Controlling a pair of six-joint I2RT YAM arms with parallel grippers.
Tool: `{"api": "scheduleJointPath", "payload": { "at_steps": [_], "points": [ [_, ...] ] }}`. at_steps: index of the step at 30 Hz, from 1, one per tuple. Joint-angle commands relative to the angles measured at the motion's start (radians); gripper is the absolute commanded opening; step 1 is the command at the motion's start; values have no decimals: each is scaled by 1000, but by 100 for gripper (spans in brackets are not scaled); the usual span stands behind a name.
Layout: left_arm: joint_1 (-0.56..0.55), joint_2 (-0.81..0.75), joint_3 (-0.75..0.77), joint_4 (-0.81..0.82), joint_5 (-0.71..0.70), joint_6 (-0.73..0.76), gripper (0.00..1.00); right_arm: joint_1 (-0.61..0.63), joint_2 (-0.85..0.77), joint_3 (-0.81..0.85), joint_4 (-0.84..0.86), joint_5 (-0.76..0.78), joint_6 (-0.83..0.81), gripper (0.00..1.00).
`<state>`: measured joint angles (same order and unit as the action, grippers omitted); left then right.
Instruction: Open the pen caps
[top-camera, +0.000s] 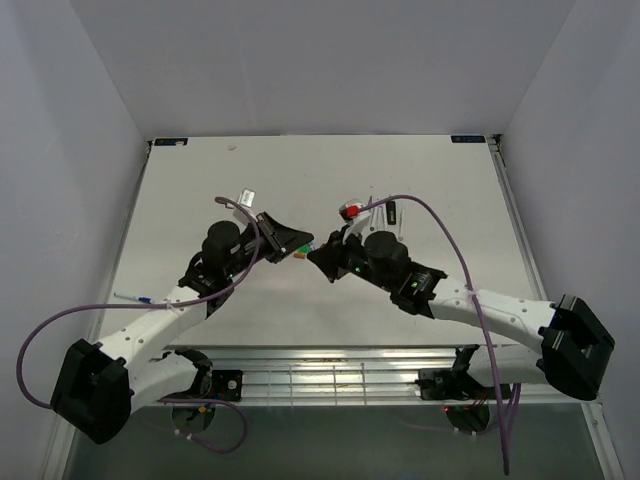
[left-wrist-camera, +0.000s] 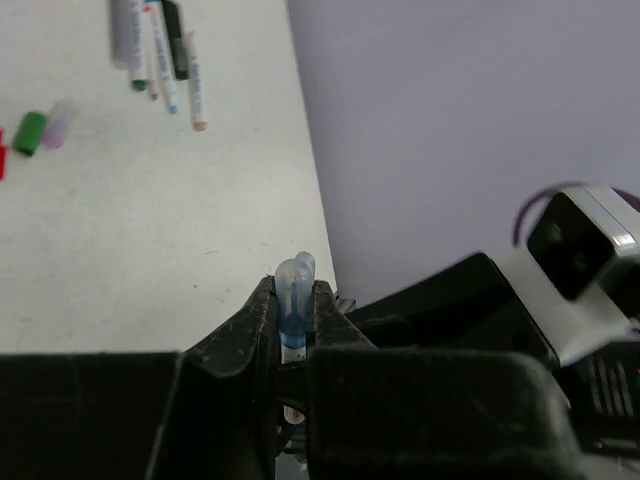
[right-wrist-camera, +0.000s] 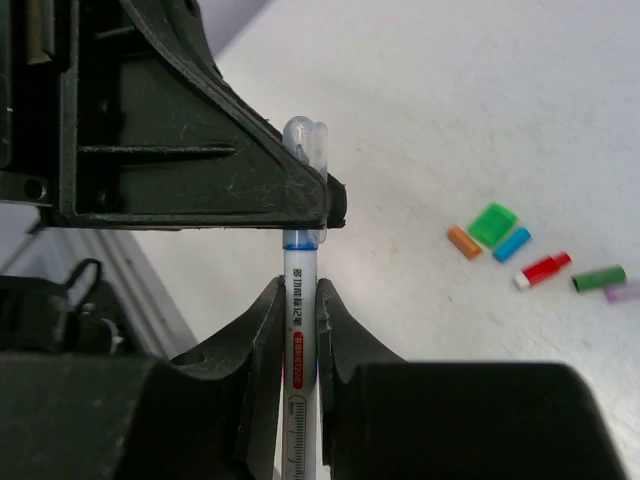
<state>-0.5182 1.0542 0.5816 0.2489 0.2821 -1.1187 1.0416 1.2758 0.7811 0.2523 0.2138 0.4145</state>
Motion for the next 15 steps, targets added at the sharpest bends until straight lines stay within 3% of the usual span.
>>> {"api": "scheduleJointPath", "payload": {
  "at_steps": [1,5,8,9,11,12,15],
  "points": [
    [60,-57,92,544,-42,98,0,-167,-50,-204,-75,-547,33,8],
    [60,-97,101,553,-55,132,0,-375,-44,-307,210,-873,191,8],
    [60,-169,116,364,-199,138,0,-399,-15,-324,349,-987,233,8],
    [60,-187,122,292,-340,122,0,-399,-10,-321,347,-991,224,8],
    [60,-221,130,164,-437,97,0,-397,-19,-300,244,-946,178,8],
    [58,-227,141,130,-519,96,0,-385,-30,-284,167,-897,80,8],
    [58,-197,182,57,-605,115,0,-312,-87,-244,-97,-623,-84,8]
  ]
}}
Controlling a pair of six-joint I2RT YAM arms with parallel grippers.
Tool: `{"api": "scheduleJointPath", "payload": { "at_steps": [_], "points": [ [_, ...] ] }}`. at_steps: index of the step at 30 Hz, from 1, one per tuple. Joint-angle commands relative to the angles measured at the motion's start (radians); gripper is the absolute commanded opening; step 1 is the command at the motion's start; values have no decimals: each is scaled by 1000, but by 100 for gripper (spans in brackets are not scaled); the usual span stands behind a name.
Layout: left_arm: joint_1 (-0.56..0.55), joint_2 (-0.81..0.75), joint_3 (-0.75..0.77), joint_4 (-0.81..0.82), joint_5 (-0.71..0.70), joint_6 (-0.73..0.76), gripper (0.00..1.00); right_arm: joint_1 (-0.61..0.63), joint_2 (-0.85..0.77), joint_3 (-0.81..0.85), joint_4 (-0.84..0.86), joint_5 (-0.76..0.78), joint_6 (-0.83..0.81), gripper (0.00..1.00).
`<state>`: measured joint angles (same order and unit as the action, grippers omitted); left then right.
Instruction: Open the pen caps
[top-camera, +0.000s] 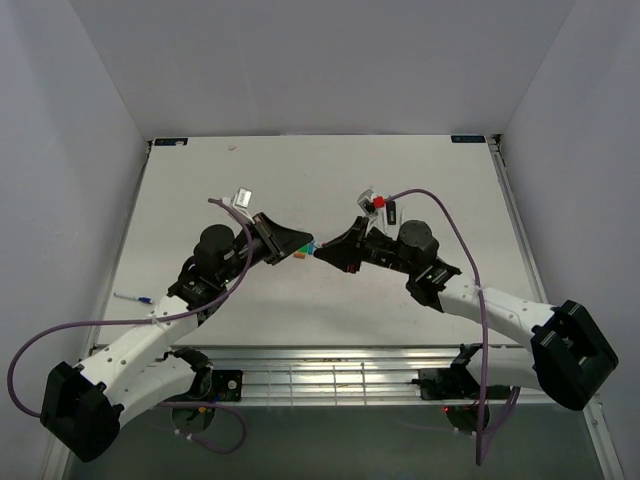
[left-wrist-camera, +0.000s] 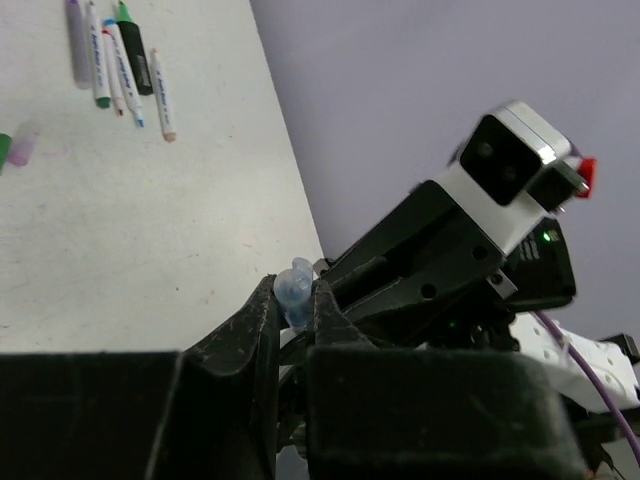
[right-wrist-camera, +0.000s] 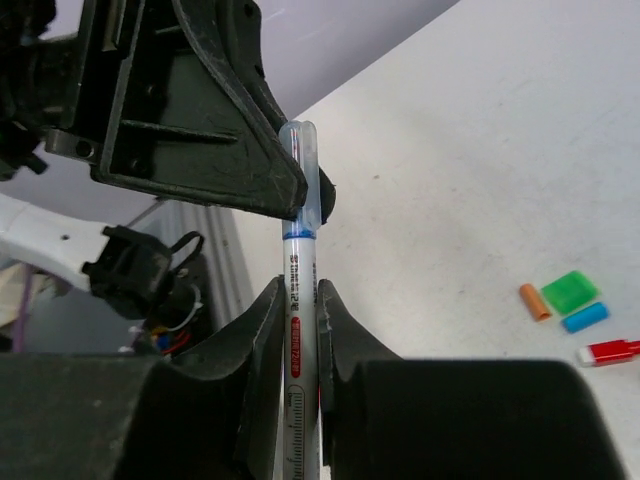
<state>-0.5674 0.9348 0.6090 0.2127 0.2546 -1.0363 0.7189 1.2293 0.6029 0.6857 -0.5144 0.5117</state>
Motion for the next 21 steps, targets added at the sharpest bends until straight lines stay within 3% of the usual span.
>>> {"api": "scheduleJointPath", "payload": {
  "at_steps": [1,5,7,9,12,15,17,20,21],
  "points": [
    [107,-65,164,82,-616,48,0,45,-65,-54,-590,302,-212,8],
    [107,-27,195,83,-675,107,0,203,-85,-26,-829,745,-268,8],
    [109,-27,196,86,-699,120,0,206,-88,-22,-874,879,-266,8],
    [107,-34,190,112,-706,149,0,202,-108,-32,-874,892,-282,8],
    [112,-44,149,258,-579,223,0,159,-149,-66,-813,678,-318,8],
    [115,-27,137,339,-413,248,0,111,-189,-120,-636,266,-299,8],
    [116,-10,129,384,-353,246,0,96,-195,-153,-556,112,-263,8],
    [136,40,135,439,-233,243,0,88,-165,-184,-407,-132,-138,8],
    [149,65,161,451,-130,237,0,86,-142,-195,-359,-182,-43,8]
  ]
}}
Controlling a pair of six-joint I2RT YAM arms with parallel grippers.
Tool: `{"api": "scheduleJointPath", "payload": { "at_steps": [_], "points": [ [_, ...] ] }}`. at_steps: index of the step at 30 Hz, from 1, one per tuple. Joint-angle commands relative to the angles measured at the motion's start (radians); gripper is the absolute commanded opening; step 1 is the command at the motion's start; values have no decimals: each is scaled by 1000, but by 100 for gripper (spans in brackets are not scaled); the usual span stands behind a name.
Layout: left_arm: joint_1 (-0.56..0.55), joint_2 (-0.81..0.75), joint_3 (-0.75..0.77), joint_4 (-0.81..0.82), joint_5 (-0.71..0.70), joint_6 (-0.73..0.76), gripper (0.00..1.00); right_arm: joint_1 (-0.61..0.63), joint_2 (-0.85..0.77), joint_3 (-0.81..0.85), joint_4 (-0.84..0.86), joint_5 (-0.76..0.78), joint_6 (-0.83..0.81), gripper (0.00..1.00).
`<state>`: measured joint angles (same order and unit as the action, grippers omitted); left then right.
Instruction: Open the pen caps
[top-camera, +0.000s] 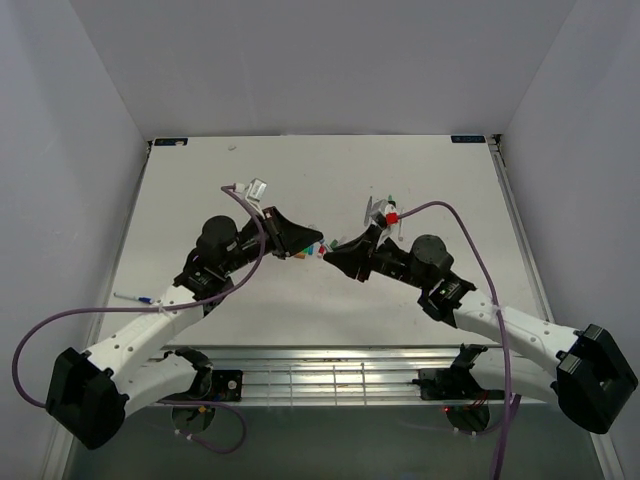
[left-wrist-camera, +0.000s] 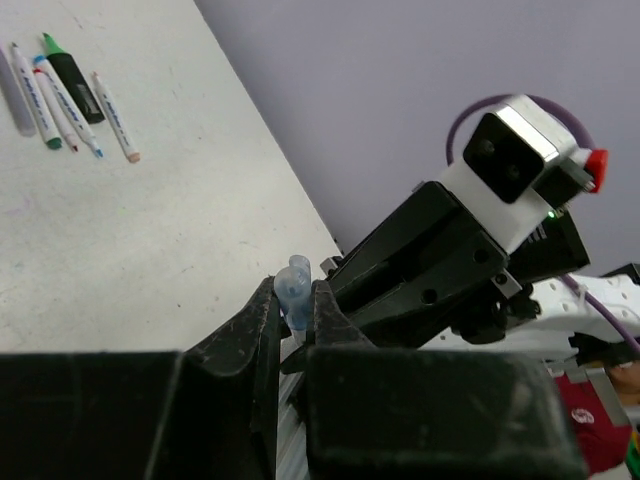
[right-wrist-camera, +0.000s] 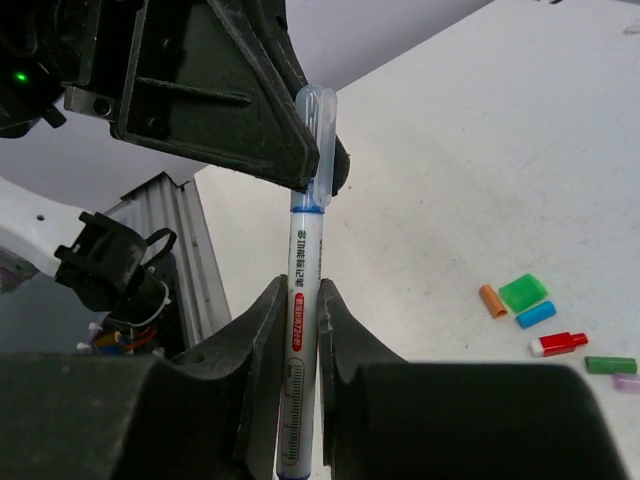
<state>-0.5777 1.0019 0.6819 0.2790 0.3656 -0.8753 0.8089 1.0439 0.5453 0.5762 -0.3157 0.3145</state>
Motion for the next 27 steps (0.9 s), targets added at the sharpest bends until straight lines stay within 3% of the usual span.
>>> {"api": "scheduleJointPath", "payload": {
  "at_steps": [1,2,5,8,9,11,12,15,17,19,22,27],
  "points": [
    [171,27,111,388,-193,64,0,-2,50,-154,-189,-464,208,8],
    [185,55,132,375,-160,50,0,-2,53,-194,-64,-497,257,8],
    [196,135,182,353,-122,-16,0,-2,51,-232,82,-568,406,8],
    [199,184,266,169,-183,-54,0,4,28,-225,35,-560,382,8],
    [199,193,292,99,-212,-63,0,9,4,-173,-171,-521,324,8],
    [194,207,343,-35,-296,-89,0,47,-7,-96,-416,-306,126,8],
    [193,210,361,-96,-332,-105,0,71,-5,-62,-607,-96,82,8],
    [180,282,493,-327,-412,-103,0,188,27,48,-801,262,9,8],
    [180,314,516,-353,-401,-84,0,178,15,30,-793,291,24,8],
    [180,328,522,-395,-384,-38,0,139,-8,27,-785,303,54,8],
    [179,366,522,-460,-331,27,0,-24,-5,50,-777,279,38,8],
    [176,342,355,-429,-266,143,0,-318,90,174,-774,182,-24,8]
  ]
}}
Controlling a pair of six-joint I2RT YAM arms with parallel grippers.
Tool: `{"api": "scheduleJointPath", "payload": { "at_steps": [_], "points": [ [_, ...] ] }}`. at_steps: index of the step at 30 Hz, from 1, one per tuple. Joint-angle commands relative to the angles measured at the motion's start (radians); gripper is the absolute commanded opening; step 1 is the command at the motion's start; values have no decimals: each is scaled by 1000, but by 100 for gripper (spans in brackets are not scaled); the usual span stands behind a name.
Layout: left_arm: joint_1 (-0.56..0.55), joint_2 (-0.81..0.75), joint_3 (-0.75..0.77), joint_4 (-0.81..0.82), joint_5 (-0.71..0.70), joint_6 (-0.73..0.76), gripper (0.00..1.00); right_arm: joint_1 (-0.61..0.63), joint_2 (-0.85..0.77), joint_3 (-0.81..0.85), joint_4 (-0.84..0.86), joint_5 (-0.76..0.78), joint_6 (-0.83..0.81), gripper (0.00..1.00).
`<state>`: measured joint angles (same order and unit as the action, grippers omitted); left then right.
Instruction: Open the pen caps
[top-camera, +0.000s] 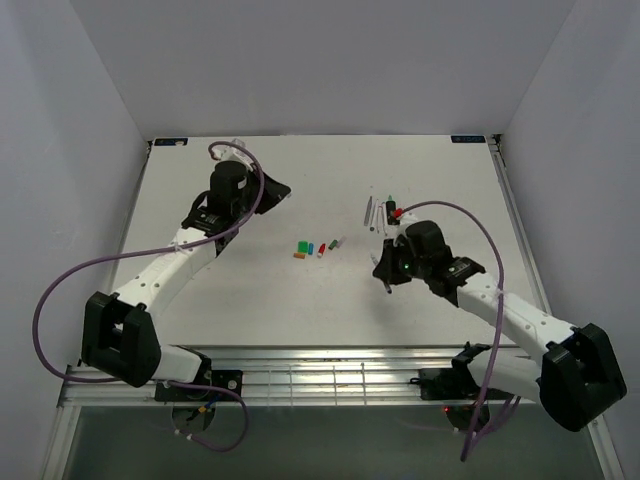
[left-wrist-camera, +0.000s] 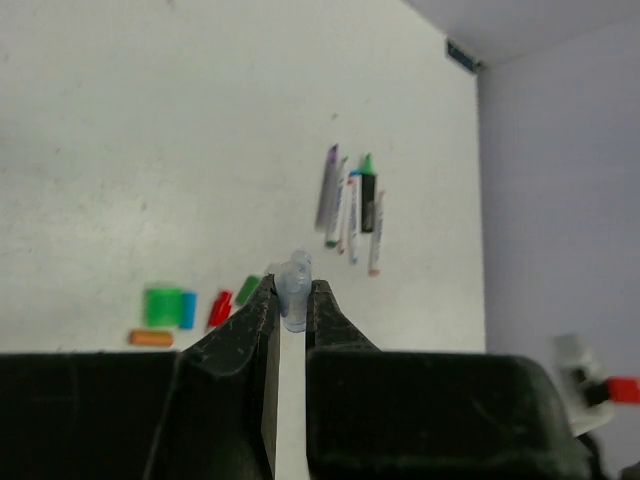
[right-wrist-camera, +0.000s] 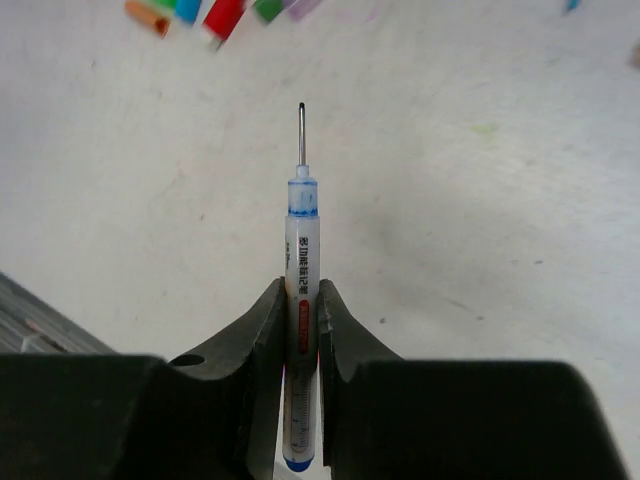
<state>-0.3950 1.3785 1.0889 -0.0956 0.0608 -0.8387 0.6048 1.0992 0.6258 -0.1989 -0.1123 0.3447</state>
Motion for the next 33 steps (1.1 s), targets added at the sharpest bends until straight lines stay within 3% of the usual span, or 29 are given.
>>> {"api": "scheduleJointPath", "payload": {
  "at_steps": [1,4,10,23,27,31,33],
  "points": [
    [-7,-32,-63,-70,40,130,0,-194,54,113,6,-27,-61,8],
    [-7,7,-86,-118,57,196,0,-331,137,186,24,-41,-69,8],
    [-7,68,-181,-59,97,240,0,-474,350,296,76,-59,-95,8],
    [-7,264,-219,48,168,277,1,-543,626,442,154,-82,-122,8],
    [-7,300,-215,57,188,271,11,-543,654,459,154,-92,-119,11],
    [-7,307,-225,62,172,247,33,-543,677,460,156,-102,-116,17],
    [-7,307,-227,56,168,243,35,-543,688,457,154,-107,-115,18]
  ]
}}
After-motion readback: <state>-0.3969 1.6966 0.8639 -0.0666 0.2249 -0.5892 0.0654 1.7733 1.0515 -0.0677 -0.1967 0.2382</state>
